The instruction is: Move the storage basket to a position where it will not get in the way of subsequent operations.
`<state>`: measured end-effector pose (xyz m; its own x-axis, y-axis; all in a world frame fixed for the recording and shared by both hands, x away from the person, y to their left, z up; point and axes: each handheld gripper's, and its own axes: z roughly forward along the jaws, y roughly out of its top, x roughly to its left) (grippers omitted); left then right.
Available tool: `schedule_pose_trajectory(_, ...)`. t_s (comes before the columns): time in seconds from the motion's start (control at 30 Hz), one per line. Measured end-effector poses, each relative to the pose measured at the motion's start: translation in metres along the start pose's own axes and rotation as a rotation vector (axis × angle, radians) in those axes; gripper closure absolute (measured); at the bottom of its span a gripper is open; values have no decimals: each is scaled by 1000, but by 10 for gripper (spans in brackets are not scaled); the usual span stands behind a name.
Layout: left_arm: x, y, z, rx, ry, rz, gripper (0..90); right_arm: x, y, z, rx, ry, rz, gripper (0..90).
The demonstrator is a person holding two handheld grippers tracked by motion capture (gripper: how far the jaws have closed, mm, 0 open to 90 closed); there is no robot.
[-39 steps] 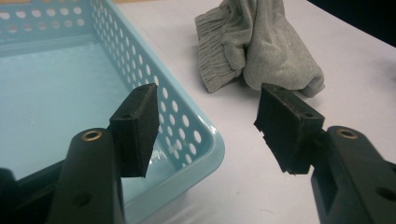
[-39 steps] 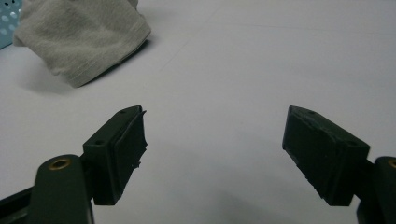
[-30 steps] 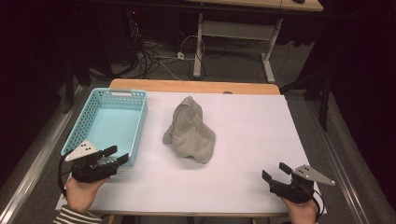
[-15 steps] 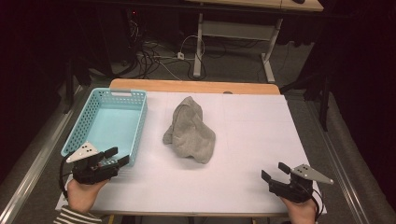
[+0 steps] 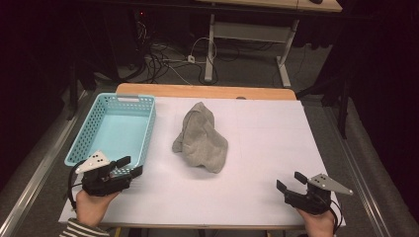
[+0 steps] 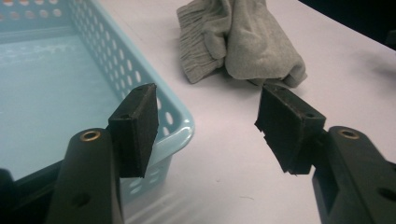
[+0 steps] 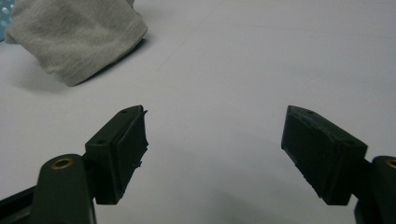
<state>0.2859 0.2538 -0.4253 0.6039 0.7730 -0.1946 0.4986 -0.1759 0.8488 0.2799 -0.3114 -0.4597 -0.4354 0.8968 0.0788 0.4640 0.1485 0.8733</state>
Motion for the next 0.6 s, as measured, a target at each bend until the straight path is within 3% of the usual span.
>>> schedule_pose_trajectory(0.43, -27, 7, 24, 36, -50, 74, 370, 3, 1, 2, -8, 22, -23, 232)
schedule_pose_trajectory(0.6, -36, 12, 36, 46, -77, 93, 371, 0, 1, 2, -9, 23, -11, 235)
